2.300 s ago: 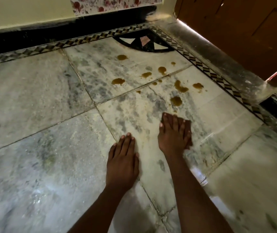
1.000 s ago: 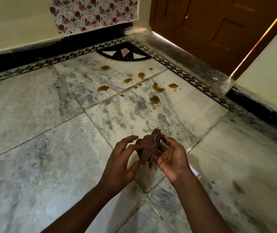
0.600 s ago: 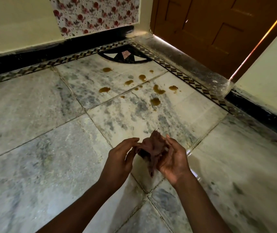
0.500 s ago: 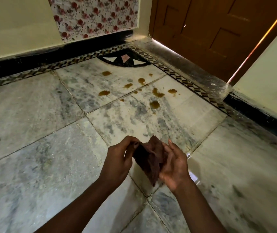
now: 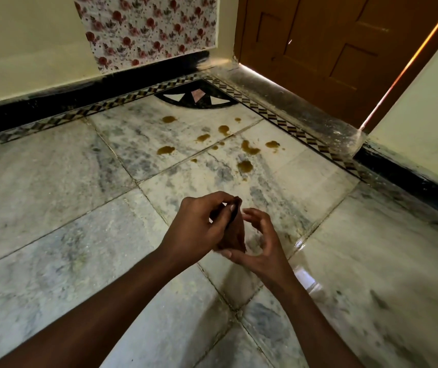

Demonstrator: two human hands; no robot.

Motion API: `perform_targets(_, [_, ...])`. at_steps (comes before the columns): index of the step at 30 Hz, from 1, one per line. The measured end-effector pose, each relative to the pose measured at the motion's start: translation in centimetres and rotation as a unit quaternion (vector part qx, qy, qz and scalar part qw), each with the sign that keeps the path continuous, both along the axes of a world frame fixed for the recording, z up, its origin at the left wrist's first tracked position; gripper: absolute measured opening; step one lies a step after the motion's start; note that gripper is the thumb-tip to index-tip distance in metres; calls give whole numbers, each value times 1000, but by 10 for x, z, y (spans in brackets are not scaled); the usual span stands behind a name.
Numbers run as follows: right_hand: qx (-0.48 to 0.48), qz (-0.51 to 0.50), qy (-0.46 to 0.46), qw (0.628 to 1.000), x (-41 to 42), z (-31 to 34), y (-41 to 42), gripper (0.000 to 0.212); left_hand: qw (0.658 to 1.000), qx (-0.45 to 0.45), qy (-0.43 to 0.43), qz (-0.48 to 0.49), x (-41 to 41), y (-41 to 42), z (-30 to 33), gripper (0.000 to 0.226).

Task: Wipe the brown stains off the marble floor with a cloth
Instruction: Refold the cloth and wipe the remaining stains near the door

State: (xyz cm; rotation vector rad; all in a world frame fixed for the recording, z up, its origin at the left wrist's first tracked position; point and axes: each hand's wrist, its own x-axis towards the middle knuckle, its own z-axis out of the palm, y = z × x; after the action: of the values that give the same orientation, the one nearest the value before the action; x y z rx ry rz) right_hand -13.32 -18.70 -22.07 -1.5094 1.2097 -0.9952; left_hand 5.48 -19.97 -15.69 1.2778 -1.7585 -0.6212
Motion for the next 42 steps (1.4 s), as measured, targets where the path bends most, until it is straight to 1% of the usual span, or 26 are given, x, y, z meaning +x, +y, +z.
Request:
perform_targets(3, [-26, -17, 13, 999, 7, -1, -2, 71, 999, -9, -30, -7, 4, 1, 1, 21])
perform_targets(6, [-46, -72, 37, 996, 8, -3, -5, 43, 998, -31, -49, -4, 4, 0, 5, 21])
perform_targets(7, [-51, -92, 44, 993, 8, -3, -6, 39, 998, -31, -57, -4, 4, -2, 6, 23])
perform_targets(9, [-45, -117, 49, 991, 5, 0, -7, 43, 997, -27, -65, -5, 4, -3, 7, 25])
perform_targets(10, [-41, -113, 42, 992, 3, 3, -6, 45, 998, -27, -63, -6, 3, -4, 7, 25])
perform_targets(14, [-51, -41, 2, 998, -4, 11, -5, 52, 998, -20, -53, -29, -1, -3, 8, 21])
perform_targets(15, [-47, -44, 7, 998, -6, 12, -8, 48, 998, -23, -51, -33, -1, -3, 9, 21])
perform_targets(17, [-49, -68, 31, 996, -9, 13, -15, 26, 998, -32, -52, -31, -1, -6, 9, 23])
perform_targets(18, [-58, -79, 44, 994, -11, 14, -20, 18, 998, -33, -53, -27, 0, -7, 9, 24])
perform_targets(20, [-83, -90, 68, 990, -15, 22, -28, 19, 998, -30, -45, -20, 3, -11, 10, 24])
perform_targets(24, [-175, -97, 87, 976, -21, 48, -44, 18, 999, -31, 32, 20, 5, -17, 16, 19])
perform_targets(27, [-235, -92, 115, 961, -26, 68, -44, 28, 992, -7, 115, 57, 8, -14, 14, 14])
perform_targets(29, [-246, -74, 120, 959, -31, 75, -38, 34, 986, 29, 155, 62, 9, -3, 10, 14])
perform_targets(30, [-242, -61, 121, 961, -34, 74, -33, 35, 984, 46, 160, 60, 9, 5, 5, 15])
perform_targets(32, [-211, -31, 119, 970, -41, 65, -24, 30, 982, 83, 162, 53, 9, 27, -13, 15])
perform_targets(34, [-133, -1, 116, 984, -49, 45, -15, 25, 975, 140, 166, 52, 10, 50, -38, 15])
perform_targets(35, [-84, 20, 134, 987, -54, 32, -10, 30, 971, 170, 161, 51, 10, 63, -51, 16])
perform_targets(37, [-18, 81, 189, 979, -61, 9, 1, 42, 964, 220, 141, 41, 11, 85, -74, 14])
perform_targets(39, [17, 127, 221, 967, -63, -5, 9, 43, 959, 249, 130, 35, 11, 102, -89, 14])
perform_targets(42, [26, 123, 221, 967, -62, -11, 10, 43, 951, 274, 136, 41, 11, 108, -98, 14])
